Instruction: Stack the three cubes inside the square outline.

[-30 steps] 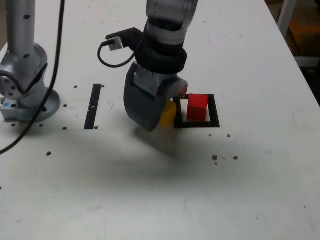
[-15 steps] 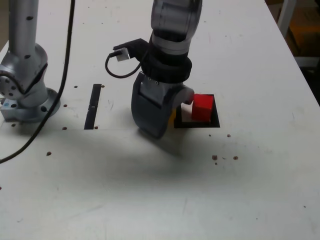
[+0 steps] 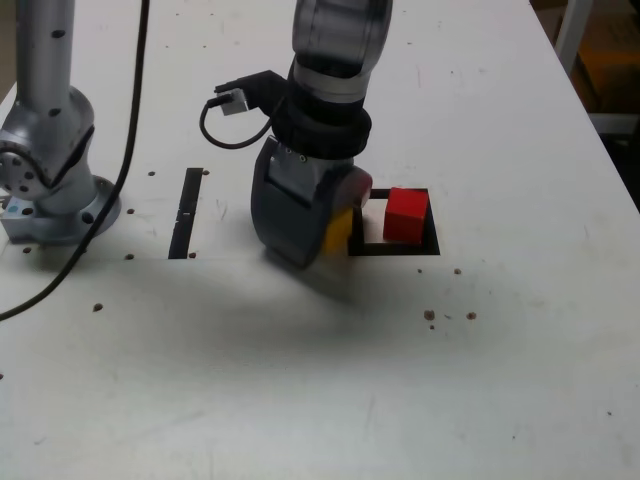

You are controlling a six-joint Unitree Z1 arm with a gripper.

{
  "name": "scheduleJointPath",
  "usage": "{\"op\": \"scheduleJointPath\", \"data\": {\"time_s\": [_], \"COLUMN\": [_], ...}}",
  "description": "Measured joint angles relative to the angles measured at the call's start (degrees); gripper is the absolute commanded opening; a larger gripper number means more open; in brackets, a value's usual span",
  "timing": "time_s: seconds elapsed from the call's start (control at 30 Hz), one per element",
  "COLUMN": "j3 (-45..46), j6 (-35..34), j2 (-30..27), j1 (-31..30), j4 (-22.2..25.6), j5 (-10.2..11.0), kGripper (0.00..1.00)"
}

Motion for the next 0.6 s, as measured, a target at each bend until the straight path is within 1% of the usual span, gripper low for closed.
{"op": "scheduleJointPath", "data": {"time_s": [0.1,0.23,0.3,0.6], "j3": [0.2,0.2,-0.1,-0.7], "j6": [0.0,0.0,0.0,0.5], "j2": [-0.2,-0.5,-0.5,-0.6], "j1": [0.0,0.0,0.0,0.0], "j4": [0.1,0.1,0.1,0.2], "j5": [-0.2,-0.3,-0.3,-0.3], "kGripper": [0.59,0.47,0.44,0.35]}}
